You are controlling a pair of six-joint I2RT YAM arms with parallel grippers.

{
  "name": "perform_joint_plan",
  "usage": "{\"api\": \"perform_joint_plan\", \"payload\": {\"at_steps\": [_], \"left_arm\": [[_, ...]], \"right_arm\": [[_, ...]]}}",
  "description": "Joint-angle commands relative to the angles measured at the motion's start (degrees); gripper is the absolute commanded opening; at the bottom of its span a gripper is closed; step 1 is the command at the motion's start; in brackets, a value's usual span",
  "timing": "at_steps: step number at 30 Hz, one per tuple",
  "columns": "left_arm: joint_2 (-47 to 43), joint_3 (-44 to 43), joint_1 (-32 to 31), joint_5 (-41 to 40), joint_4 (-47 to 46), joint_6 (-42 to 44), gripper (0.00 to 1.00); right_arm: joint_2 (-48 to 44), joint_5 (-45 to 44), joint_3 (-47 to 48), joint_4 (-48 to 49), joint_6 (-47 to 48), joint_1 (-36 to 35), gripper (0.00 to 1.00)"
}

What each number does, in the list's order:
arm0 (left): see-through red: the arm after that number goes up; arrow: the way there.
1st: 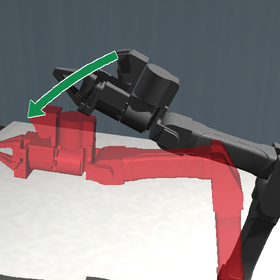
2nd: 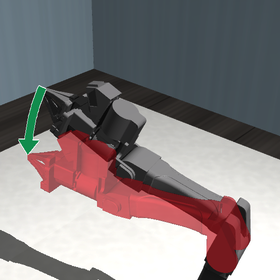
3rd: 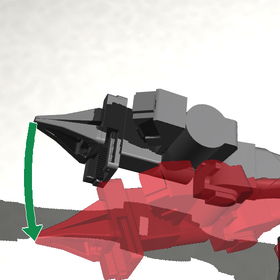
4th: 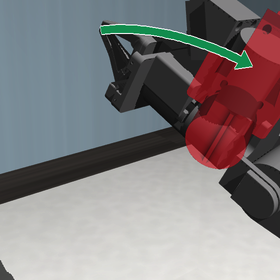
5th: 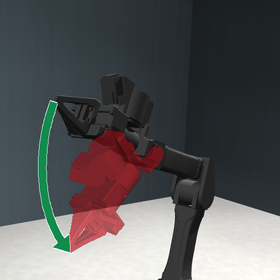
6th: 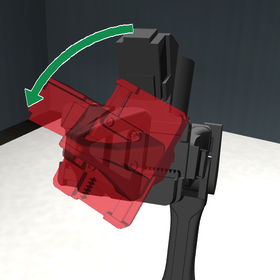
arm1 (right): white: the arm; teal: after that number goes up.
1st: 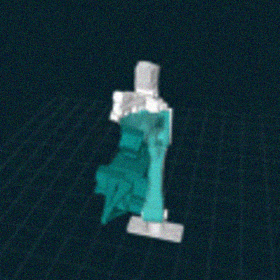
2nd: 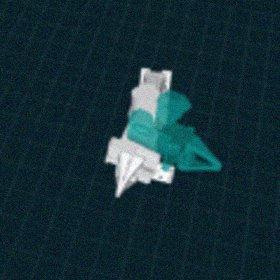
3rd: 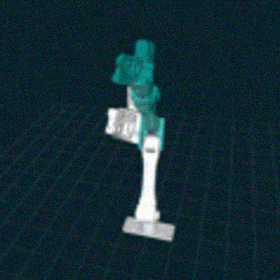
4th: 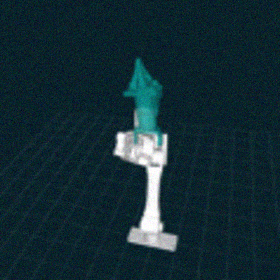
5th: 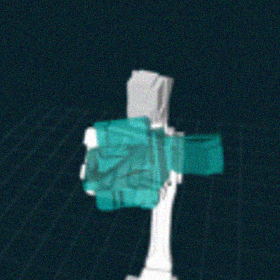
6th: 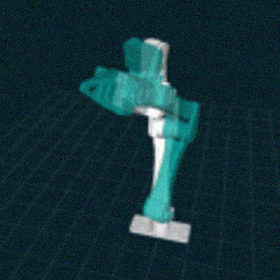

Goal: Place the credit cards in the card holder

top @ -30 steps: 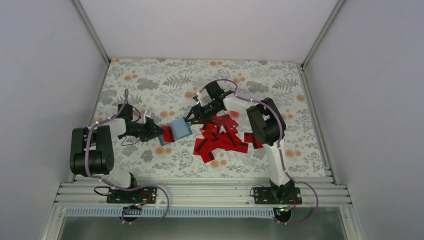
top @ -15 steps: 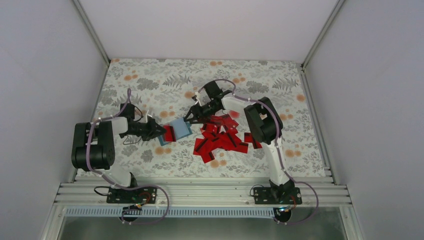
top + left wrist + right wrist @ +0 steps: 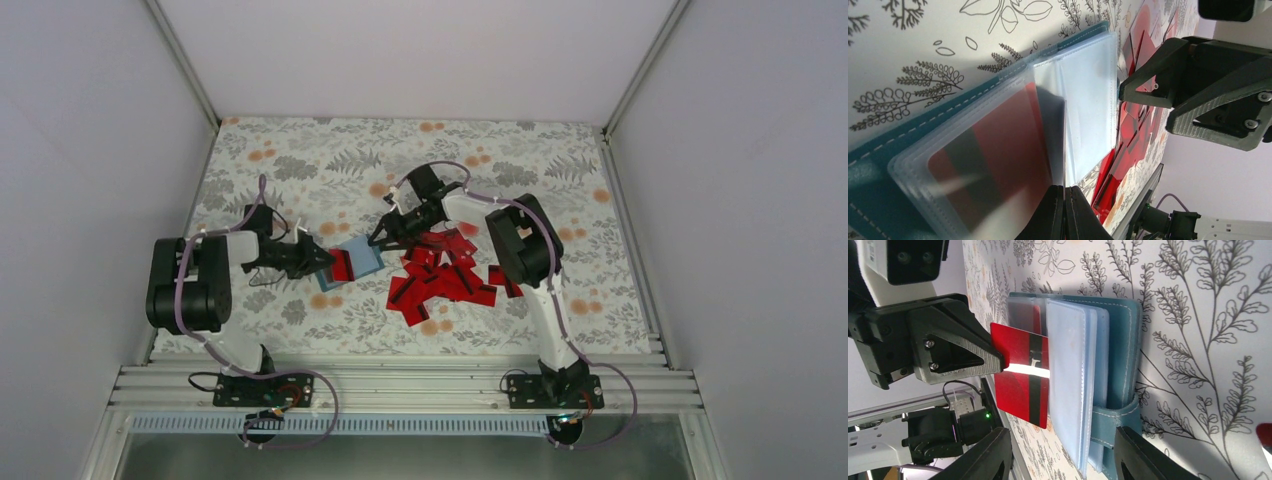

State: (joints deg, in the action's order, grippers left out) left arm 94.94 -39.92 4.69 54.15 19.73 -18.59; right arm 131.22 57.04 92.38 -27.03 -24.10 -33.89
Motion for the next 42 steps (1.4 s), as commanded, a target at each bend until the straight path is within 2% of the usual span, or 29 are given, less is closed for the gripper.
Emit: {"api": "perform_joint_plan", "payload": {"at_steps": [1,42], "left_arm": [[1.01,-1.68,-0.12,1.17,-1.47,1.14,0.02],[4.14,-1.67,0.46,0.61,-9.02,0.31,0.02]], "right_arm": [[1.97,0.95,0.79,-0.73,0.89,-0.48,0.52],[5.11,1.05,1.02,-2.05,0.62,-0.66,0.50]]}}
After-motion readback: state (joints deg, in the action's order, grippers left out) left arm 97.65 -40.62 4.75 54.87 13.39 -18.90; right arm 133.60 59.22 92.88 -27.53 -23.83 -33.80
